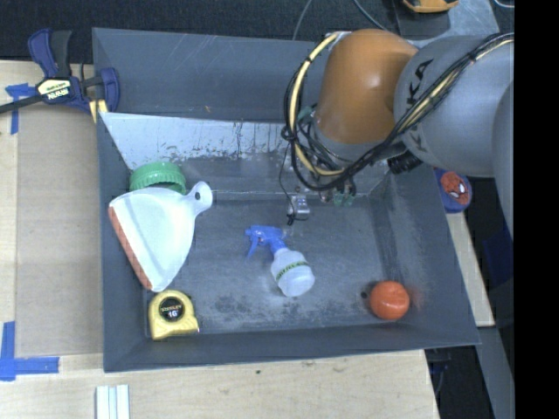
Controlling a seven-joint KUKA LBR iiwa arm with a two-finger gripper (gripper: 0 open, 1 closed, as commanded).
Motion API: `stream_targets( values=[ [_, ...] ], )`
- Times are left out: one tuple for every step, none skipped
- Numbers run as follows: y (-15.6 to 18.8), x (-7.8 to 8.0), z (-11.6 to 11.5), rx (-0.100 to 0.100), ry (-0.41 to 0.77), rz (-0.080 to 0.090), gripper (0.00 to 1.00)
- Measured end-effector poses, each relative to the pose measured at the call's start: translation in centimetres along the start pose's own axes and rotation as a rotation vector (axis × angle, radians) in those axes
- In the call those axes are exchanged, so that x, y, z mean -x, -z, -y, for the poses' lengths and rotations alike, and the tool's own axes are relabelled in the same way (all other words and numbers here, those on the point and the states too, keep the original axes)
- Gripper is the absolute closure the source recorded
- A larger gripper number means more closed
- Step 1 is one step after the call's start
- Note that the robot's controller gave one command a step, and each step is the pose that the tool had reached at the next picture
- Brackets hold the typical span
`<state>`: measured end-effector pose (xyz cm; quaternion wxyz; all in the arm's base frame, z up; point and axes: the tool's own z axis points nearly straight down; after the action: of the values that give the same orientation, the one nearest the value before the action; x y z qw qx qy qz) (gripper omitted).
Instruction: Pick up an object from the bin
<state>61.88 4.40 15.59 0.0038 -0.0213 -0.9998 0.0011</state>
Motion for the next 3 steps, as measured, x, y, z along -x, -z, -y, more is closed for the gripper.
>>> stream_targets(
  values=[
    [-8.7,-1.4,-4.5,0.001,0.149,-0.002,0.0],
    [-8.4,-1.3,-2.1,0.001,0.281,0.0,0.0],
    [-8.1,-1.2,-2.1,0.001,0.28,0.005,1.0]
  ],
)
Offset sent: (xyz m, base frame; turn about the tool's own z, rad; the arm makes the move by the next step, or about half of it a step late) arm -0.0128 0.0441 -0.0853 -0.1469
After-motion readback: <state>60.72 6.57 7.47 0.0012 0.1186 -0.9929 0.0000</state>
